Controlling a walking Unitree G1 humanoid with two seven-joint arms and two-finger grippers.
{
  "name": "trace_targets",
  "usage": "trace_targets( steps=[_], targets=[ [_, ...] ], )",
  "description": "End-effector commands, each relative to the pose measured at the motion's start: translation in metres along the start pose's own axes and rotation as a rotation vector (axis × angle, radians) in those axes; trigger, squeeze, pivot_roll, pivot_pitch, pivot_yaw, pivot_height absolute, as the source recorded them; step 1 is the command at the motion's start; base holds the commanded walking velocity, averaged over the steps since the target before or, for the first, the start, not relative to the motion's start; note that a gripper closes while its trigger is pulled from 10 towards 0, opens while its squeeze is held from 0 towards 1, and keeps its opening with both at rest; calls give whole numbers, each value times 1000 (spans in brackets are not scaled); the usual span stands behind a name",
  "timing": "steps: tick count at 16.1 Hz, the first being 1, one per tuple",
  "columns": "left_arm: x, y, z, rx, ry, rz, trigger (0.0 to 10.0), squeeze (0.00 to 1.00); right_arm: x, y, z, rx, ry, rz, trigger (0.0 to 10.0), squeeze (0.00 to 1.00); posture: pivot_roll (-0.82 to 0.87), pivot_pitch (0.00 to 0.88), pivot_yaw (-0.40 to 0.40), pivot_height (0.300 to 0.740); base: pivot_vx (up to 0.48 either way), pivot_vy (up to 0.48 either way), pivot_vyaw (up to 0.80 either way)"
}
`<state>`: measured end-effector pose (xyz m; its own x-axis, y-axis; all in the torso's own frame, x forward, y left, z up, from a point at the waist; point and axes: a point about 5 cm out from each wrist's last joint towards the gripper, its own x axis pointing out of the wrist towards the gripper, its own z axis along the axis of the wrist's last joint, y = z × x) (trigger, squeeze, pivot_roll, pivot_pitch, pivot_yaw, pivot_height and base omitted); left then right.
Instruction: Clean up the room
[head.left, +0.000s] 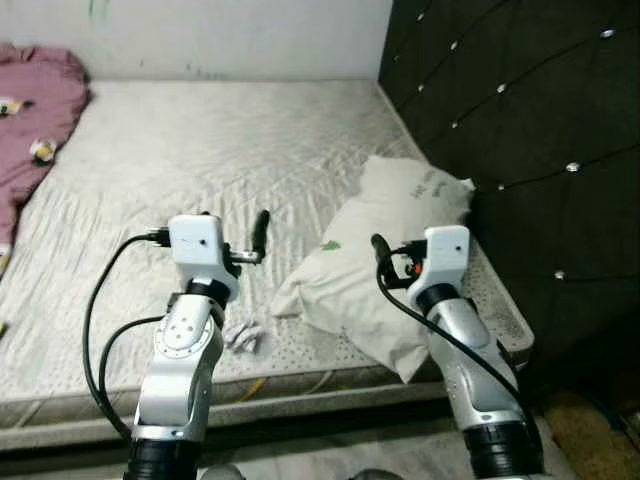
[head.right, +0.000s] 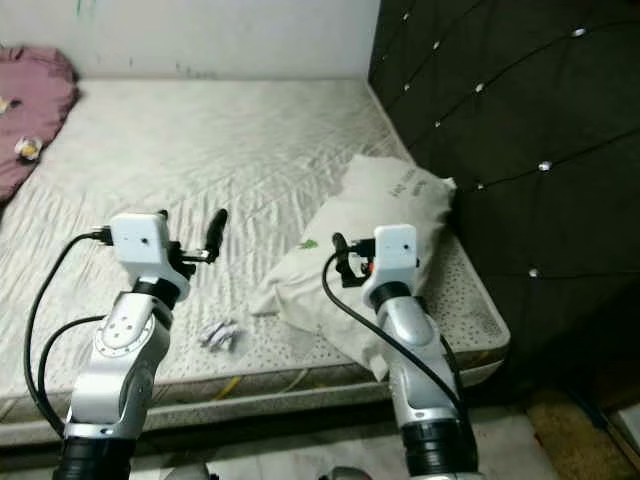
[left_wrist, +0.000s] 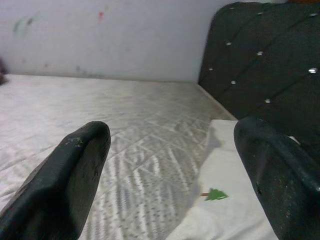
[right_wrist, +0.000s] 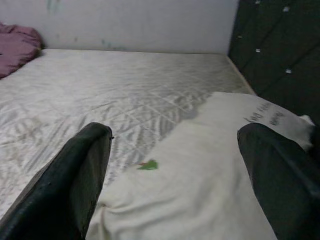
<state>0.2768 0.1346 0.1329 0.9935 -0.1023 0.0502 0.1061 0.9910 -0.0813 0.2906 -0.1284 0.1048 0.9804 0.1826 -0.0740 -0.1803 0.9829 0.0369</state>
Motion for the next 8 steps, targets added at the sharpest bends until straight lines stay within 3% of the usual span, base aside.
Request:
trace_targets(
  steps=[1, 3, 7, 8],
  targets=[
    [-1, 1, 1, -9, -18, 21, 10000, 0, 2, 0, 5, -14, -6, -5, 10000, 0, -11, 0, -47, 740, 0, 0, 0],
    [0, -2, -2, -8, 17, 49, 10000, 0, 2, -1, 7, 15, -14, -7, 10000, 0, -11, 0, -47, 740, 0, 0, 0],
    [1, -3, -2, -33, 23, 17, 10000, 0, 1, 3, 5, 58, -10, 24, 10000, 0, -7, 0, -49, 740, 0, 471, 0],
    [2, -1, 0, -3, 7, 18, 10000, 0, 1, 3, 8, 50, -24, 22, 10000, 0, -4, 0, -50, 740, 0, 480, 0]
  ],
)
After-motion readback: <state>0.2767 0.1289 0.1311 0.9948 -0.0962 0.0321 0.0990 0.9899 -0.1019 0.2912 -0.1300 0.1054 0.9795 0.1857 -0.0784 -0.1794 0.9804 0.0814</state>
